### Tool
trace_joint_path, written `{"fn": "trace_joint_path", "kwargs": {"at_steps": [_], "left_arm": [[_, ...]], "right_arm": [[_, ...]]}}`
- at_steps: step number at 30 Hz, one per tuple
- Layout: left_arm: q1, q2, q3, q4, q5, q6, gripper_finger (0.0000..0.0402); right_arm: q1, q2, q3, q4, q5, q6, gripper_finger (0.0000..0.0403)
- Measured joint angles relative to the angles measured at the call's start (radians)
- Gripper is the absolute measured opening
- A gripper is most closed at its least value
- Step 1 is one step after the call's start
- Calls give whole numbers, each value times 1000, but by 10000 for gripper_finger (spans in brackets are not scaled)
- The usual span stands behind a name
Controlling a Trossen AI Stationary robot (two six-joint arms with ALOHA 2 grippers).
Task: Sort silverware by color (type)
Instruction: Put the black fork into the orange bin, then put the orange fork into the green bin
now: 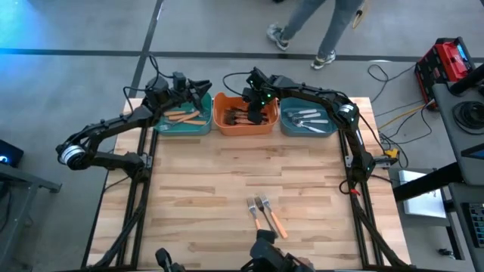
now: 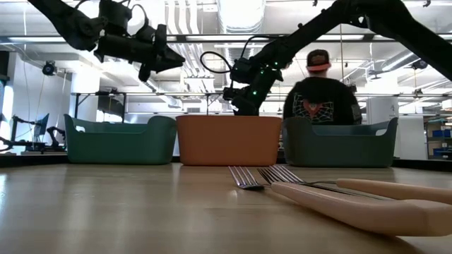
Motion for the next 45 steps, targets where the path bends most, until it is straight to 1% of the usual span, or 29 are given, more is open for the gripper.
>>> {"fn": "trace_joint_path", "kwargs": {"at_steps": [4,9,14,18,22,27,32,35,38,41,45], "left_arm": [[0,0,33,-2,0,3,78],[0,0,102,-58,-1,3,78],[0,-1,165,-182,0,6,77],[0,-1,195,-268,0,0,77],[0,-1,196,-282,0,-16,78],[0,-1,195,-294,0,-31,77],[0,-1,195,-364,0,-31,78],[0,-1,194,-423,5,-11,77],[-1,-1,194,-440,54,21,77],[-5,-2,194,-441,104,54,78],[-23,-2,194,-443,111,134,77]], "right_arm": [[0,0,0,2,0,6,44],[0,-17,4,1,0,75,43],[0,-40,96,25,0,116,44],[-1,-38,189,94,0,117,43],[-2,-37,240,188,0,118,43],[-3,-39,306,189,1,181,43],[-3,-45,389,91,0,272,43],[-3,-45,454,4,0,284,43],[0,-45,523,-85,0,294,43],[4,-84,514,-122,-7,328,43],[11,-129,512,-198,-9,310,43]]}}
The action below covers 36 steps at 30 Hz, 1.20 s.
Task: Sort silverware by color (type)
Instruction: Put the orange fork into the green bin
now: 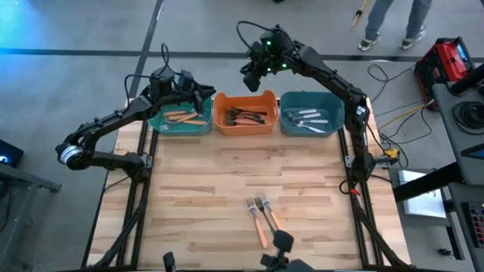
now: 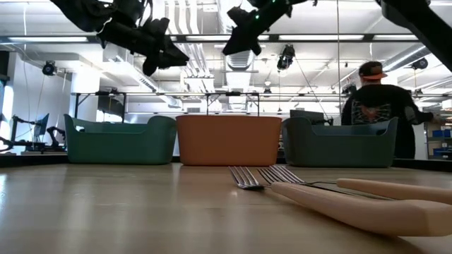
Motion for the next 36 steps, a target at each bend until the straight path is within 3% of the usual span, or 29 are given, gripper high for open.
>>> {"fn": "trace_joint_path", "kwargs": {"at_steps": [11,17,21,25,28,36], "left_arm": [[-102,0,-3,-30,1,77,77],[-297,-1,-46,-40,-82,92,77],[-448,-3,-70,-137,-211,75,77],[-576,-3,-104,-218,-239,79,77],[-645,-2,-135,-222,-241,98,78],[-746,-2,-175,-202,-244,159,78]], "right_arm": [[63,-58,-2,-86,0,-139,43],[109,-88,-2,-230,0,-213,30],[109,-125,-2,-321,0,-208,13],[114,-164,-12,-442,-37,-201,9],[127,-205,-55,-464,-100,-166,9],[197,-375,-318,-278,-105,0,9]]}}
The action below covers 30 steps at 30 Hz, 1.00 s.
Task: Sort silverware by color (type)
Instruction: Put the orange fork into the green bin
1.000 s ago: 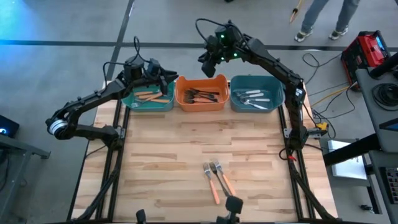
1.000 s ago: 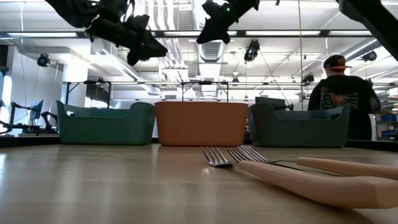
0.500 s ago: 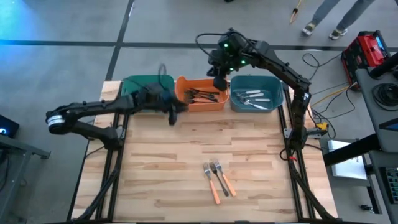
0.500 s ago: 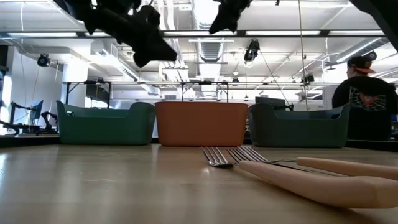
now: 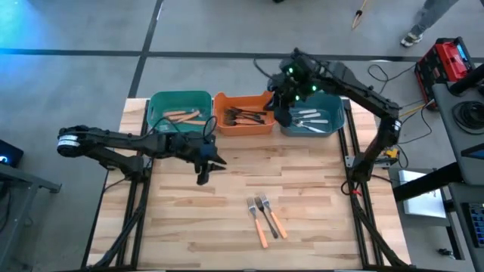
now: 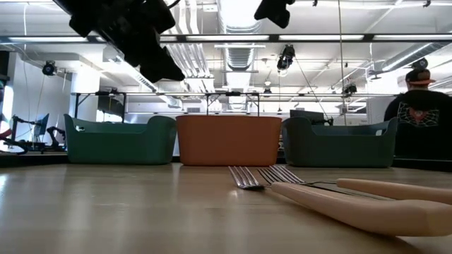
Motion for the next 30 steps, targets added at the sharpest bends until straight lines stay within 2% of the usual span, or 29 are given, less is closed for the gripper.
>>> {"fn": "trace_joint_path", "kwargs": {"at_steps": [4,12,17,24,30], "left_arm": [[0,0,2,0,-2,15,77],[1,0,11,104,-2,47,77],[1,0,12,145,-21,62,77],[1,0,38,147,-71,143,77],[1,0,43,145,-71,154,77]], "right_arm": [[73,-89,-182,134,-3,41,9],[223,-264,-551,537,5,181,9],[296,-321,-707,625,10,333,9],[361,-314,-778,666,-2,421,9],[408,-265,-795,602,-4,693,9]]}}
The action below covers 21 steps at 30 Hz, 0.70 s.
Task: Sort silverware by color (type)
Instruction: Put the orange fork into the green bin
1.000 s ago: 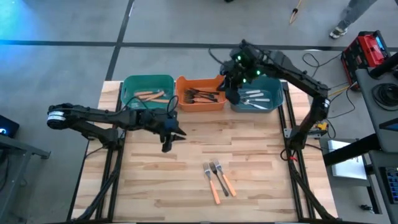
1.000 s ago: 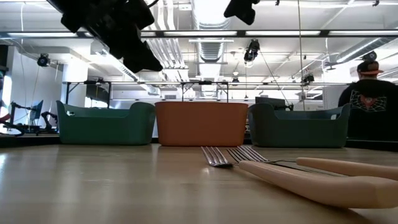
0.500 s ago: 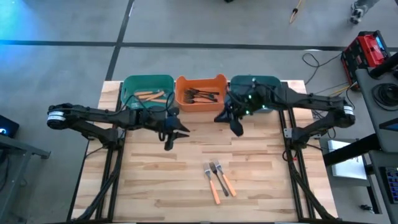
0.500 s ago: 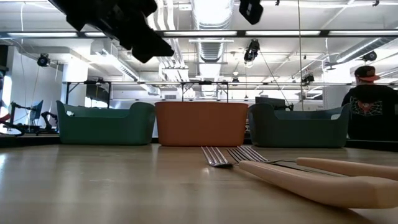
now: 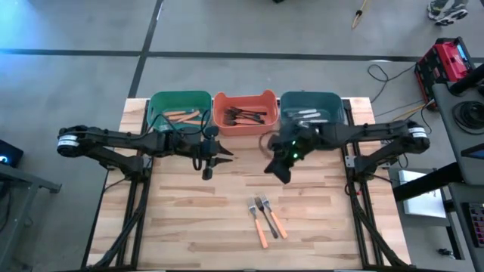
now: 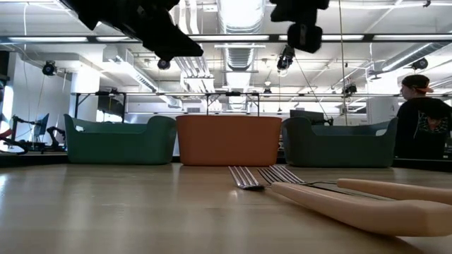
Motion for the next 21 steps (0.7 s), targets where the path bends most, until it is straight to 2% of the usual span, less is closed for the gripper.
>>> {"fn": "trace_joint_path", "kwargs": {"at_steps": [11,17,21], "left_arm": [[0,-21,0,-64,-6,8,77],[0,-80,-7,-143,-5,0,78],[-1,-121,-39,-147,5,-1,77]], "right_arm": [[218,206,11,0,92,351,9],[307,309,11,-31,92,595,9],[348,397,11,-84,92,698,9]]}}
